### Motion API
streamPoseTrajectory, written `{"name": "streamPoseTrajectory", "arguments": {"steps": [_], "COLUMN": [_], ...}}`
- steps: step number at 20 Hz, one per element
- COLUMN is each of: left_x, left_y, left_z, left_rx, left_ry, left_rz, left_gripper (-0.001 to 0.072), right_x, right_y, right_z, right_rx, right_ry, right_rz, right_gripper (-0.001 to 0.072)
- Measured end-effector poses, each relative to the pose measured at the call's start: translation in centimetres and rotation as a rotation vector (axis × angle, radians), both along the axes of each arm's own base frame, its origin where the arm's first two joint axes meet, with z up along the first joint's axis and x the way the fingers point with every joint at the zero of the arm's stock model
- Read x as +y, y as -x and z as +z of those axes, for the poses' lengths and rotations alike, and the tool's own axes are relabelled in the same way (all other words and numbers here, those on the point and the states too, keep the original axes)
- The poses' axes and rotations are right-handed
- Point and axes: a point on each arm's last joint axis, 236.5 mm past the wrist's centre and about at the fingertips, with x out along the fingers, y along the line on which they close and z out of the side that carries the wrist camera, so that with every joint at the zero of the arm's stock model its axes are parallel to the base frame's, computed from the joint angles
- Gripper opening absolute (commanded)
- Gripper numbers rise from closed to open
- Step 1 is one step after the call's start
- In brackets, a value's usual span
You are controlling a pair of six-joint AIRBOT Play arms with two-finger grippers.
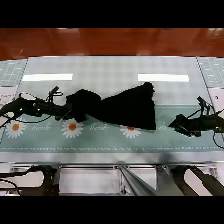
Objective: Fold the shirts.
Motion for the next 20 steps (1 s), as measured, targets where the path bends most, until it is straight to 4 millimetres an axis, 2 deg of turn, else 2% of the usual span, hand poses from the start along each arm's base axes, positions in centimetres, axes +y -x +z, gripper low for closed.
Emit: {"name": "streamPoseTrajectory", "arguments": {"steps": [3, 5, 8, 13, 14, 15, 16, 17, 20], "left_x": [-0.3, -0.3, -0.5, -0.7, -0.8, -0.8, -0.8, -0.8, -0.8], "left_y": [-0.2, -0.4, -0.3, 0.0, 0.2, 0.2, 0.3, 0.3, 0.1], "left_z": [0.4, 0.6, 0.8, 1.0, 1.1, 1.1, 1.2, 1.2, 2.2], "left_rx": [0.0, -0.002, 0.001, 0.013, 0.017, 0.021, 0.025, 0.025, 0.006], "left_ry": [0.001, 0.001, 0.005, 0.017, 0.021, 0.023, 0.026, 0.027, 0.033], "left_rz": [-0.017, -0.022, -0.031, -0.043, -0.046, -0.047, -0.049, -0.05, -0.055], "left_gripper": [0.0029, 0.003, 0.003, 0.003, 0.003, 0.003, 0.003, 0.003, 0.003], "right_x": [0.0, 0.7, 2.8, 7.4, 8.2, 8.9, 9.5, 9.9, 11.2], "right_y": [-0.7, -1.3, -2.2, -2.8, -3.1, -3.5, -3.9, -4.2, -5.8], "right_z": [-0.4, -0.8, -1.8, -3.5, -3.7, -3.9, -4.2, -4.5, -3.7], "right_rx": [-0.012, -0.014, -0.005, 0.052, 0.057, 0.055, 0.053, 0.048, 0.003], "right_ry": [-0.006, -0.049, -0.151, -0.279, -0.294, -0.295, -0.29, -0.279, -0.264], "right_rz": [-0.018, -0.022, -0.011, 0.059, 0.078, 0.096, 0.119, 0.144, 0.226], "right_gripper": [0.0407, 0.0407, 0.0407, 0.0406, 0.0383, 0.0276, 0.0128, 0.0028, 0.0027]}}
